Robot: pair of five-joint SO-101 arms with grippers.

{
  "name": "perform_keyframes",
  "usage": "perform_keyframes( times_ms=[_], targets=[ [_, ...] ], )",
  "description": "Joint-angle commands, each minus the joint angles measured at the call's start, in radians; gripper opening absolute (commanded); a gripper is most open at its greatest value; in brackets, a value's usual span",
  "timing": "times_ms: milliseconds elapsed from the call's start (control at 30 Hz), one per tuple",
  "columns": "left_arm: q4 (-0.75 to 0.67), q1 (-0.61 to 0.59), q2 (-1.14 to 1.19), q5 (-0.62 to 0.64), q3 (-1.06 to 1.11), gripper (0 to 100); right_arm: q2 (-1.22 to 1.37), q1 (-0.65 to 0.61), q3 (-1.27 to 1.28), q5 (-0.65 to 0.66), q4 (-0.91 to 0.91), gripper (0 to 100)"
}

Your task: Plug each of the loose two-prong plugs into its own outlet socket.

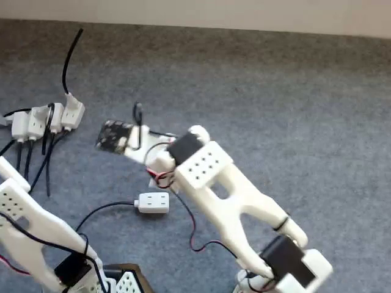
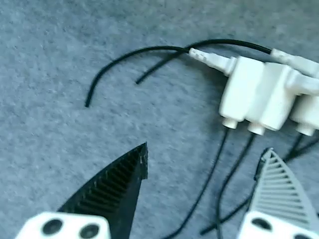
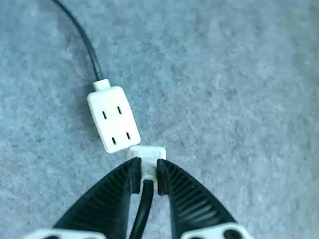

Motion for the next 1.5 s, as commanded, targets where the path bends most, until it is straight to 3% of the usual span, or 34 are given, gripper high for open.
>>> perform_keyframes(
  times_ms=[0, 167, 433, 1000, 1467],
  targets=[
    [0.009, -0.015, 0.041, -0.044, -0.113, 34, -0.005, -0.074, -0.074, 0.021, 0.001, 0.5],
    [0.006, -0.019, 0.054, -0.058, -0.116, 35, 0.004, -0.143, -0.018, 0.055, -0.008, 0.5],
    [0.006, -0.019, 0.056, -0.058, -0.114, 35, 0.001, -0.111, 0.142, 0.091, -0.094, 0.5],
    [0.009, -0.004, 0.058, -0.071, -0.113, 34, 0.004, -0.021, 0.147, 0.172, -0.111, 0.5],
    [0.009, -0.004, 0.058, -0.071, -0.113, 34, 0.002, -0.091, 0.151, 0.167, -0.042, 0.5]
  ],
)
